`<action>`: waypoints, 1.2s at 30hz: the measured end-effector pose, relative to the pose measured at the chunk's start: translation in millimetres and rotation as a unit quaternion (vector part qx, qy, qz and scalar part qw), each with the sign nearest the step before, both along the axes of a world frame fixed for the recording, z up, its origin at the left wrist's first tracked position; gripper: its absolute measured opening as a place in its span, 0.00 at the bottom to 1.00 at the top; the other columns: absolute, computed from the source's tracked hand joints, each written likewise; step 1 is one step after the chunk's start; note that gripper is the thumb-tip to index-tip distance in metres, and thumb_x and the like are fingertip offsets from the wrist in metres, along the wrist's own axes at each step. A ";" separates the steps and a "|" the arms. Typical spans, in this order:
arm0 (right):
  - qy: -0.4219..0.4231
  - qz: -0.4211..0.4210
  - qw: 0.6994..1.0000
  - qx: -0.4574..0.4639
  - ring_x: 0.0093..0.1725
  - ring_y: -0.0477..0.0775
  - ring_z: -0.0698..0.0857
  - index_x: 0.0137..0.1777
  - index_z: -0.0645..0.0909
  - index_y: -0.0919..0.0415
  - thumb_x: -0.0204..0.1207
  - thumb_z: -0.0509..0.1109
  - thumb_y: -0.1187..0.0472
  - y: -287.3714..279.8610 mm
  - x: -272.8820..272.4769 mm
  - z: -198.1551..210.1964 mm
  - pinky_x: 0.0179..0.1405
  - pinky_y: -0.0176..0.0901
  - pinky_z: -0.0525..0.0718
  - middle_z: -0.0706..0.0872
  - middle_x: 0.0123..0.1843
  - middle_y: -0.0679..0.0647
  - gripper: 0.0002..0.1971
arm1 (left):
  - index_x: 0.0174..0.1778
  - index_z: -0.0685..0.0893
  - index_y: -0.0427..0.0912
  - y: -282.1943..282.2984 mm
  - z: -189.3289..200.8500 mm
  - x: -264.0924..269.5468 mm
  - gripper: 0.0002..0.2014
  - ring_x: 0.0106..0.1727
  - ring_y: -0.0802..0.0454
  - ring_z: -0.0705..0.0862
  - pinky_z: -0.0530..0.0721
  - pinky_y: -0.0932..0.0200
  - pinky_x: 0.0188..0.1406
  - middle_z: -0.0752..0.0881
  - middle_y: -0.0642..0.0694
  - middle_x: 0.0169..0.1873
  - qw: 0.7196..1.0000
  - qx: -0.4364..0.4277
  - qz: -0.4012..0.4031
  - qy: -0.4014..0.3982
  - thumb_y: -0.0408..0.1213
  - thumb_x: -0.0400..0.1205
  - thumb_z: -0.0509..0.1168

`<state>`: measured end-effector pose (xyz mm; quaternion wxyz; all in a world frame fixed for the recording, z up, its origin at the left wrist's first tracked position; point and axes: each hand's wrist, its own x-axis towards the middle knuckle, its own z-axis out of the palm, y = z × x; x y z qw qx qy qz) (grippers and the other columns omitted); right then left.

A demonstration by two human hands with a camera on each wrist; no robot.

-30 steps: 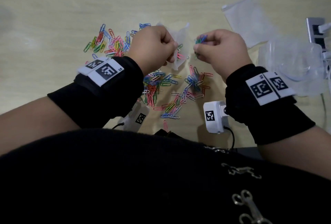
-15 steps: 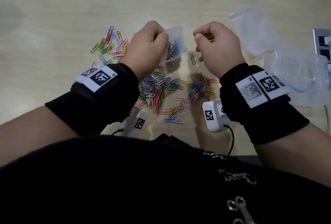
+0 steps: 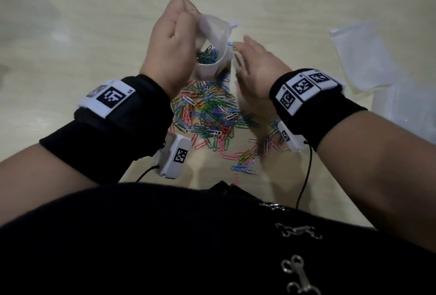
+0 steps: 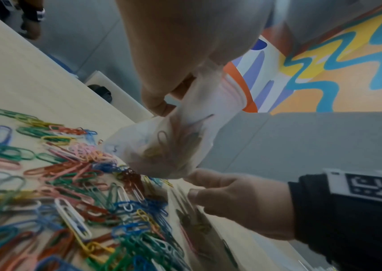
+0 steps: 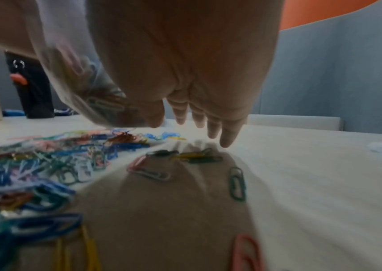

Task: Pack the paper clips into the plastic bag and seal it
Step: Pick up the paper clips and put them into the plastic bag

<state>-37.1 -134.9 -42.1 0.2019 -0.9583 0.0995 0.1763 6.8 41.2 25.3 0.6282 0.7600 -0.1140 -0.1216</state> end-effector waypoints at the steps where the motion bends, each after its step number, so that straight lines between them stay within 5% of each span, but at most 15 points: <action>1: 0.013 0.029 0.999 -0.007 0.84 0.59 0.57 0.83 0.55 0.55 0.84 0.55 0.57 3.7 4.0 -3.4 0.82 0.45 0.54 0.51 0.86 0.58 0.28 | 0.34 0.67 0.48 1.7 1.2 0.5 0.10 0.32 0.50 0.65 0.65 0.57 0.28 0.67 0.39 0.30 1.000 0.001 0.000 0.000 0.34 0.81 0.50; 6: -0.021 0.098 0.994 -0.032 0.81 0.62 0.63 0.79 0.65 0.61 0.81 0.59 0.60 19.8 -10.8 -10.6 0.82 0.51 0.61 0.61 0.84 0.60 0.26 | 0.33 0.67 0.48 14.0 -0.5 4.1 0.11 0.25 0.53 0.63 0.64 0.61 0.24 0.64 0.45 0.25 0.999 -0.024 0.014 0.018 0.32 0.81 0.50; 12: -0.053 0.067 0.995 -0.045 0.68 0.64 0.74 0.68 0.75 0.58 0.81 0.60 0.56 28.3 -22.1 6.2 0.66 0.56 0.77 0.74 0.69 0.59 0.17 | 0.32 0.66 0.49 39.5 -5.4 -0.8 0.11 0.24 0.52 0.59 0.56 0.59 0.23 0.69 0.51 0.21 0.996 -0.054 0.028 0.067 0.32 0.80 0.50; 17: -0.018 0.112 0.994 -0.007 0.81 0.59 0.62 0.81 0.61 0.53 0.80 0.64 0.45 45.6 -6.6 6.4 0.81 0.51 0.63 0.60 0.83 0.56 0.32 | 0.34 0.68 0.50 59.2 -3.7 -4.2 0.10 0.27 0.49 0.61 0.59 0.57 0.24 0.80 0.20 0.38 0.993 -0.071 0.055 0.077 0.38 0.82 0.54; 19: 0.023 0.149 0.988 -0.028 0.84 0.59 0.56 0.83 0.57 0.52 0.79 0.61 0.41 54.0 -10.2 1.5 0.83 0.53 0.58 0.56 0.85 0.55 0.35 | 0.35 0.69 0.49 67.0 -4.7 -4.6 0.11 0.26 0.51 0.67 0.61 0.55 0.27 0.80 0.27 0.34 0.993 -0.069 0.070 0.072 0.39 0.84 0.54; 21: 0.021 0.137 0.989 -0.050 0.81 0.61 0.61 0.80 0.63 0.53 0.79 0.60 0.38 58.5 -13.7 -0.4 0.80 0.57 0.63 0.62 0.83 0.56 0.33 | 0.35 0.68 0.48 75.2 -5.4 -4.0 0.13 0.31 0.55 0.80 0.61 0.53 0.30 0.86 0.44 0.32 0.992 -0.076 0.076 0.067 0.37 0.87 0.53; 24: -0.035 0.091 0.993 -0.070 0.69 0.62 0.73 0.68 0.74 0.55 0.79 0.61 0.40 64.3 -9.4 8.5 0.68 0.57 0.75 0.75 0.69 0.57 0.25 | 0.32 0.73 0.54 85.5 -9.1 0.3 0.13 0.44 0.35 0.83 0.62 0.47 0.34 0.84 0.31 0.39 0.990 -0.086 0.094 0.062 0.45 0.84 0.56; 27: -0.071 0.085 0.992 -0.068 0.67 0.61 0.74 0.65 0.76 0.57 0.79 0.63 0.44 70.1 5.3 15.7 0.65 0.56 0.75 0.75 0.67 0.57 0.21 | 0.28 0.76 0.58 93.5 -11.4 3.1 0.15 0.48 0.16 0.82 0.70 0.49 0.39 0.77 0.33 0.35 0.989 -0.066 0.120 0.046 0.47 0.83 0.57; 32: -0.032 0.154 0.987 -0.040 0.79 0.63 0.64 0.79 0.64 0.56 0.79 0.63 0.45 91.9 32.3 9.2 0.77 0.56 0.66 0.62 0.82 0.56 0.30 | 0.27 0.75 0.59 102.4 -10.7 6.8 0.16 0.51 0.20 0.83 0.73 0.56 0.33 0.75 0.48 0.28 0.987 -0.053 0.153 0.015 0.47 0.82 0.57; 36: -0.030 0.190 0.980 -0.051 0.83 0.64 0.57 0.83 0.55 0.54 0.79 0.62 0.41 104.1 44.1 -3.6 0.81 0.58 0.60 0.51 0.86 0.58 0.36 | 0.27 0.74 0.57 109.0 -10.1 7.6 0.16 0.38 0.31 0.81 0.70 0.57 0.32 0.76 0.55 0.24 0.984 -0.043 0.174 0.010 0.45 0.82 0.57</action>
